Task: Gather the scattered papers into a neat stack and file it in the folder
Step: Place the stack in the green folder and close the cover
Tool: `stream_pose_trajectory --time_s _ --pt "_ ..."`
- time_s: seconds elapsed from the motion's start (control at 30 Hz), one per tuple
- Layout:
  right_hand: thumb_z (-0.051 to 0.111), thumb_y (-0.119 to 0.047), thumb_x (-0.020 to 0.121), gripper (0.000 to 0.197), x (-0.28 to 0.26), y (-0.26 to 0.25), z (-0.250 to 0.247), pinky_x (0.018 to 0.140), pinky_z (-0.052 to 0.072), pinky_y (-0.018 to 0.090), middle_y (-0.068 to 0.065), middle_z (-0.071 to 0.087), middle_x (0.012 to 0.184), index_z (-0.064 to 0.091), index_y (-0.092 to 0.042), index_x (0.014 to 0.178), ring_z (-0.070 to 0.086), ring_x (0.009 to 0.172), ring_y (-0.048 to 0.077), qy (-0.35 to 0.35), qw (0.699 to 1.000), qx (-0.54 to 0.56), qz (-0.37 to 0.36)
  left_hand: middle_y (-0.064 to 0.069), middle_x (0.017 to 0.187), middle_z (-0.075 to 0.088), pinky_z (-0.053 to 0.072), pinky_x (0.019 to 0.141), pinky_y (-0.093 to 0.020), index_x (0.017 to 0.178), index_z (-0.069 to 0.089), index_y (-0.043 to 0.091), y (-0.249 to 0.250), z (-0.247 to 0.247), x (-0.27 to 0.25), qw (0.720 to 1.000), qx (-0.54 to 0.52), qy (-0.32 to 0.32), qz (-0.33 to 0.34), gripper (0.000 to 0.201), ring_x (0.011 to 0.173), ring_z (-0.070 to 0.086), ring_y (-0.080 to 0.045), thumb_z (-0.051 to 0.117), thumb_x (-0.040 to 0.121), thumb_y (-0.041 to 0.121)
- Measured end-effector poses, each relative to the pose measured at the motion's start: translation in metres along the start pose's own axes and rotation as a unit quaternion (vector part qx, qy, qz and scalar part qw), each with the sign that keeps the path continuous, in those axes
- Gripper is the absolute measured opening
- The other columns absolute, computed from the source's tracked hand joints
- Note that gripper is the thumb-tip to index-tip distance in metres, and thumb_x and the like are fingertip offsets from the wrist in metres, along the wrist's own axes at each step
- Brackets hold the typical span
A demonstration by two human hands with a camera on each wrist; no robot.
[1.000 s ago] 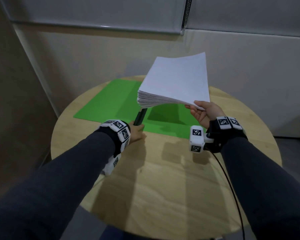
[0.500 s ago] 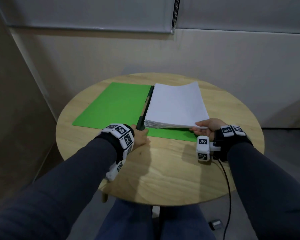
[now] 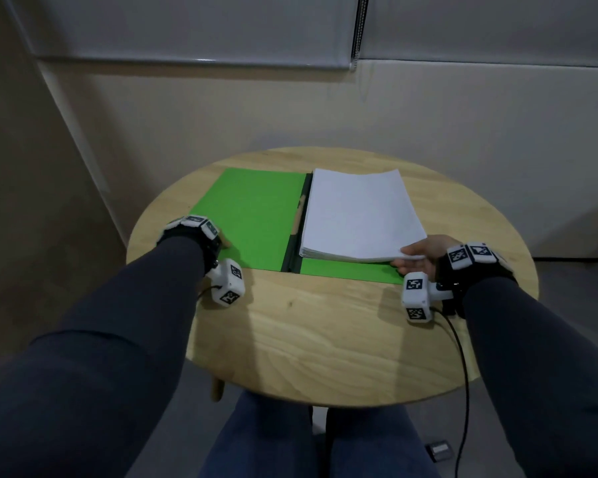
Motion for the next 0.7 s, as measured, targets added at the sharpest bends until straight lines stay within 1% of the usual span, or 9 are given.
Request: stream_pose_trajectory --time_s 0.07,0.13,0.2,0.3,0.4,0.47,0.53,0.6,0.7 --pt "0.041 0.000 0.097 0.017 0.002 0.001 -0.002 0.035 0.050 0.027 0.017 0.062 0.042 0.044 0.000 0.080 0.060 0.032 0.021 0.003 1.000 -0.008 0.005 -0.010 0.118 0.064 0.047 0.096 -0.046 0.118 0.058 0.015 -0.025 0.013 0.087 0.999 -0.025 -0.030 -0.027 0.121 0.106 0.062 -0.032 0.083 0.014 0.071" --pt "0.042 0.000 0.097 0.016 0.004 0.001 -0.002 0.036 0.051 0.027 0.017 0.063 0.043 0.045 -0.001 0.081 0.061 0.033 0.021 0.004 1.000 -0.011 0.010 -0.010 0.114 0.065 0.046 0.097 -0.049 0.116 0.060 0.018 -0.041 0.022 0.181 0.996 -0.087 -0.034 -0.016 0.135 0.101 0.064 -0.031 0.078 -0.007 0.072" --pt "0.044 0.000 0.096 0.012 0.006 0.002 -0.004 0.036 0.053 0.027 0.016 0.065 0.046 0.047 -0.002 0.084 0.063 0.036 0.021 0.005 1.000 -0.019 0.012 -0.012 0.113 0.064 0.044 0.101 -0.048 0.103 0.060 0.011 -0.044 0.019 0.142 0.989 -0.131 -0.051 -0.038 0.116 0.105 0.062 -0.032 0.082 0.004 0.067" --pt "0.045 0.002 0.094 0.006 0.008 0.004 -0.007 0.037 0.053 0.028 0.016 0.067 0.048 0.047 -0.004 0.095 0.065 0.038 0.022 0.010 1.000 -0.015 0.010 -0.015 0.115 0.060 0.037 0.108 -0.045 0.088 0.054 0.002 -0.043 0.013 0.032 0.984 -0.154 -0.090 -0.030 0.066 0.117 0.055 -0.033 0.081 0.054 0.052" --pt "0.046 0.003 0.094 0.015 0.010 0.003 -0.007 0.035 0.053 0.028 0.016 0.066 0.047 0.044 -0.003 0.107 0.065 0.038 0.022 0.020 1.000 -0.014 -0.002 -0.016 0.122 0.056 0.037 0.107 -0.045 0.114 0.050 -0.001 -0.055 0.002 0.048 0.980 -0.183 -0.074 -0.041 0.080 0.122 0.050 -0.033 0.080 0.061 0.051" --pt "0.046 0.004 0.094 0.019 0.009 0.001 -0.007 0.034 0.052 0.028 0.016 0.065 0.046 0.042 -0.001 0.111 0.065 0.038 0.022 0.023 1.000 -0.012 -0.011 -0.014 0.119 0.057 0.043 0.100 -0.041 0.113 0.053 0.002 -0.061 -0.022 0.065 0.986 -0.168 0.006 -0.004 0.081 0.115 0.053 -0.032 0.081 0.057 0.054" --pt "0.047 0.004 0.094 0.019 0.009 0.002 -0.007 0.035 0.053 0.029 0.017 0.066 0.047 0.042 0.000 0.112 0.065 0.039 0.022 0.023 1.000 -0.008 -0.009 -0.015 0.089 0.060 0.049 0.074 -0.024 0.088 0.059 0.001 -0.050 -0.061 0.027 0.973 -0.208 0.072 0.064 0.034 0.086 0.057 -0.029 0.072 0.079 0.031" --pt "0.046 0.002 0.094 0.018 0.008 0.001 -0.006 0.036 0.053 0.031 0.017 0.066 0.048 0.041 0.001 0.112 0.066 0.039 0.023 0.023 1.000 -0.017 -0.001 -0.012 0.056 0.053 0.042 0.048 -0.025 0.068 0.053 0.004 -0.037 -0.093 -0.018 0.936 -0.312 0.102 0.124 0.024 0.054 0.049 -0.028 0.057 0.090 0.011" --pt "0.045 0.001 0.095 0.016 0.003 0.001 -0.006 0.036 0.054 0.033 0.018 0.065 0.048 0.040 0.001 0.111 0.065 0.039 0.024 0.025 0.999 -0.022 0.003 -0.001 0.048 0.066 0.052 0.039 -0.022 0.083 0.056 0.011 0.011 -0.114 -0.077 0.834 -0.496 -0.017 0.243 0.021 0.043 0.065 -0.016 0.042 0.097 0.016"
Point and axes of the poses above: each hand's wrist, its own x-axis towards the middle knuckle, its own z-axis out of the palm, y = z × x, the point moved 7 cm from there along x, towards the middle knuckle
